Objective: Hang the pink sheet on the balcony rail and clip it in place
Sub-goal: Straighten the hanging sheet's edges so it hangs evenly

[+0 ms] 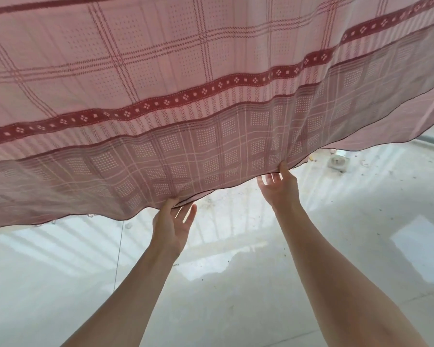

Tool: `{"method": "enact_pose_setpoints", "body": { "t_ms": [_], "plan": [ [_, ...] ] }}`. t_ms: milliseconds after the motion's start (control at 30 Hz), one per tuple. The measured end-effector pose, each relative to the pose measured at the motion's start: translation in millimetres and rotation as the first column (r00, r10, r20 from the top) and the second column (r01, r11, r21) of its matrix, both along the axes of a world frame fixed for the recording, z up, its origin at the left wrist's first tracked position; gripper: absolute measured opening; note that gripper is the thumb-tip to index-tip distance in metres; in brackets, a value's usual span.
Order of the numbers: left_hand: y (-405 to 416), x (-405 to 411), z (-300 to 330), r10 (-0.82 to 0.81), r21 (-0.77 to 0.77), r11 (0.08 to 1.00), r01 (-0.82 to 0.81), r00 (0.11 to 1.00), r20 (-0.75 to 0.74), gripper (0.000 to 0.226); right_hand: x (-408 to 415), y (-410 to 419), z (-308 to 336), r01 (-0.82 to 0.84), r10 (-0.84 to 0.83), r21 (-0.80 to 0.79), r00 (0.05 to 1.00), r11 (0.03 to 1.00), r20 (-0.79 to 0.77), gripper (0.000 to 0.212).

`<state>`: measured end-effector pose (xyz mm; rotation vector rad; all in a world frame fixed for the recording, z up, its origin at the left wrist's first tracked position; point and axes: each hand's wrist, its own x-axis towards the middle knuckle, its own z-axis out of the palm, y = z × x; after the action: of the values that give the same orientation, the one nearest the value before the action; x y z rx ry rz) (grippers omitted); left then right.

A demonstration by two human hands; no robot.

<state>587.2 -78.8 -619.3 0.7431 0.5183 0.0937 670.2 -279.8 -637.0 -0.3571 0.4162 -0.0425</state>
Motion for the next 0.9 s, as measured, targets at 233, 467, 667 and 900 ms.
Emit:
{"method": "enact_pose_setpoints", "body": {
  "t_ms": [233, 467, 667, 900],
  "plan": [
    [-12.0, 7.8, -2.7, 0.005, -0.086, 0.996, -0.004, 1.0, 0.006, 0.012, 5.2, -32.4, -0.5, 0.062, -0.065, -0.126, 0.998, 0.99, -0.024, 0.008],
    [-29.9, 18.9, 2.9, 0.033, -0.075, 0.997, -0.033, 0.999, 0.001, 0.015, 8.2, -58.2, -4.7, 0.111, -0.114, -0.069, 0.993, 0.991, -0.035, 0.006],
    [-21.0, 20.2, 6.0, 0.044, 0.175, 0.984, -0.044, 0.999, 0.001, 0.016, 12.8, -61.1, 2.7, 0.177, -0.175, 0.028, 0.983, 0.984, -0.05, 0.012],
    [-15.6, 17.5, 5.3, 0.042, 0.321, 0.946, -0.041, 0.999, 0.002, 0.02, 8.8, -70.5, 2.4, 0.226, -0.226, -0.015, 0.97, 0.974, -0.091, 0.023]
  ]
}}
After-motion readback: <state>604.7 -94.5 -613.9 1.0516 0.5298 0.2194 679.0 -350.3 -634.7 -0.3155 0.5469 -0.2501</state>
